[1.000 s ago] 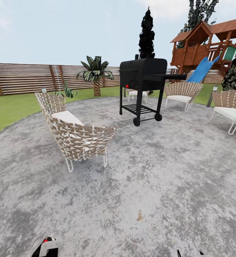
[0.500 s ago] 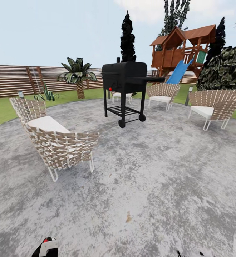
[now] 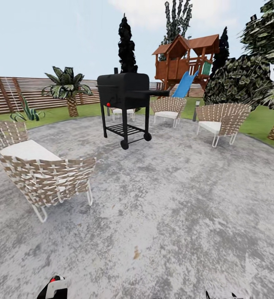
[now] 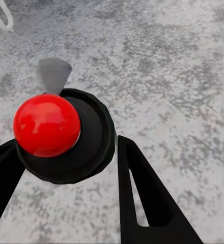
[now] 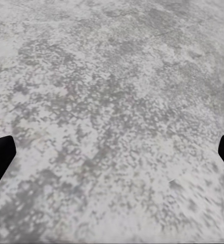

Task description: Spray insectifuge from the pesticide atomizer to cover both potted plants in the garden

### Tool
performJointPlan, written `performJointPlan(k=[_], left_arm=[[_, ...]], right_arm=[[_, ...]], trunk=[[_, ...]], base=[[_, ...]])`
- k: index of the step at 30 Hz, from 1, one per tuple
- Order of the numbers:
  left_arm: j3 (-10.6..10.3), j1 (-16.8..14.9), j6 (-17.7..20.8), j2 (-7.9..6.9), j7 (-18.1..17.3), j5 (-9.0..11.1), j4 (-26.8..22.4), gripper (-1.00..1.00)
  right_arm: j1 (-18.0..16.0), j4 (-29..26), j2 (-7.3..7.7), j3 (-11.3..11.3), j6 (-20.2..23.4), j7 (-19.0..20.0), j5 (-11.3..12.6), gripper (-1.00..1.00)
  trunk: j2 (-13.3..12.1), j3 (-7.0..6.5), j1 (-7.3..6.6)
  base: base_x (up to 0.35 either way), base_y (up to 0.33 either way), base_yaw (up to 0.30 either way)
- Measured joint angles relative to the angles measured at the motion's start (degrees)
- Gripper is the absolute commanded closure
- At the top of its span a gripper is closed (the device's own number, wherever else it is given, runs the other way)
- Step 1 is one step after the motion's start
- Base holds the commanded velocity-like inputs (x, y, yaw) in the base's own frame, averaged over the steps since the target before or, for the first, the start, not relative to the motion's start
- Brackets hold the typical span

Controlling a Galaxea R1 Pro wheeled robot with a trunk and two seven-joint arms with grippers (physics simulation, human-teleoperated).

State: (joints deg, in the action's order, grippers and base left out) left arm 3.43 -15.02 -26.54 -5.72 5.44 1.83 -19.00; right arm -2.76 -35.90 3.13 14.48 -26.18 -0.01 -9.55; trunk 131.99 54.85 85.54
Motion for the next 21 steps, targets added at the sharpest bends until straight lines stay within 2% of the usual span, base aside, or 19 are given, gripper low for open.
performJointPlan(k=[21], left_arm=[[0.00,0.00,0.00,0.27,-0.44,-0.08,0.08,1.00]], right_arm=[[0.00,0.49,-0.10,-0.05,-0.09,-0.07,0.05,-1.00]], trunk=[[0.00,0.00,0.00]], base=[[0.000,0.000,-0.295]])
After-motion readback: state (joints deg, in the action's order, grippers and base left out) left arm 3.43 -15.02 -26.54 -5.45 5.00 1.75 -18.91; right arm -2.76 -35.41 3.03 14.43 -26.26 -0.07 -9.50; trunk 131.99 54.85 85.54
